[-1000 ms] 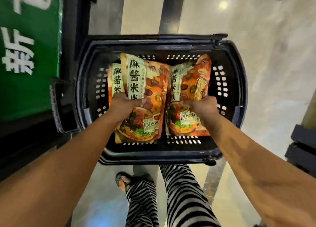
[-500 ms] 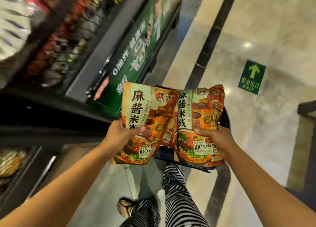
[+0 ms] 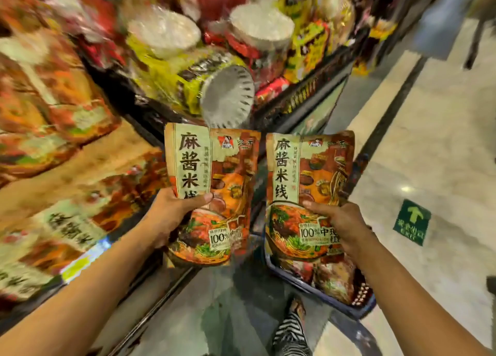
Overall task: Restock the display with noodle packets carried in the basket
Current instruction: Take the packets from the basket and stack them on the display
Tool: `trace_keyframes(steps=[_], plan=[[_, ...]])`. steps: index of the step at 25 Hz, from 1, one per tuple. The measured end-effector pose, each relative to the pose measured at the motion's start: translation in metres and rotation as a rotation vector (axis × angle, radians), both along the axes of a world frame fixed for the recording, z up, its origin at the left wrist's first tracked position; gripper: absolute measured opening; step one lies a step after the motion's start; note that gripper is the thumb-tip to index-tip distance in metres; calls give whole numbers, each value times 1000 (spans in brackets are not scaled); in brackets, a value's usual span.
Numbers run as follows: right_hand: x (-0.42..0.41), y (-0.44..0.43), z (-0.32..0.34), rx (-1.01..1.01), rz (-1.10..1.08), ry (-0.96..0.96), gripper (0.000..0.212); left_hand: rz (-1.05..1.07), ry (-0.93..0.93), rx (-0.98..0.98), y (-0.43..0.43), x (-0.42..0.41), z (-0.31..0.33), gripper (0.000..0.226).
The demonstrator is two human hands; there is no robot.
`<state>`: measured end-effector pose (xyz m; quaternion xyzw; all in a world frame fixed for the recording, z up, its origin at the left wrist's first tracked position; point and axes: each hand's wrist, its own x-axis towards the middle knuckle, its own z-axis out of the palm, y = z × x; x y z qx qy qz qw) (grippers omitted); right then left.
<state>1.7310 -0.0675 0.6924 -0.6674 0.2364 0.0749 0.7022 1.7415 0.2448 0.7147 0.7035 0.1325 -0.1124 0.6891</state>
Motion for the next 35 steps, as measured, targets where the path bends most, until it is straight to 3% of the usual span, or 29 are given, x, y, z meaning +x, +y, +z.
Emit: trace_keyframes(steps=[6, 10, 13, 15, 19, 25, 32, 35], plan=[[5, 115, 40, 89, 122, -131, 22, 249, -71, -101, 107, -37, 34, 27], [12, 185, 51, 124, 314, -185, 49, 394, -121, -117, 175, -62, 48, 29], [22, 233, 57, 72, 412, -200, 32, 502, -174, -83, 224, -76, 52, 46], [31, 262, 61, 59, 471, -210, 30, 599, -207, -76, 249, -82, 53, 45], [58, 308, 64, 124, 589, -227, 69, 721, -225, -78, 284, -83, 52, 28], [121, 362, 65, 226, 694, -183, 89, 824, -209, -76, 322, -60, 55, 26], [212, 414, 76, 207, 823, -190, 40, 899, -196, -96, 353, -4, 55, 37], [247, 435, 79, 198, 897, -217, 39, 920, -182, -67, 371, 26, 50, 41]])
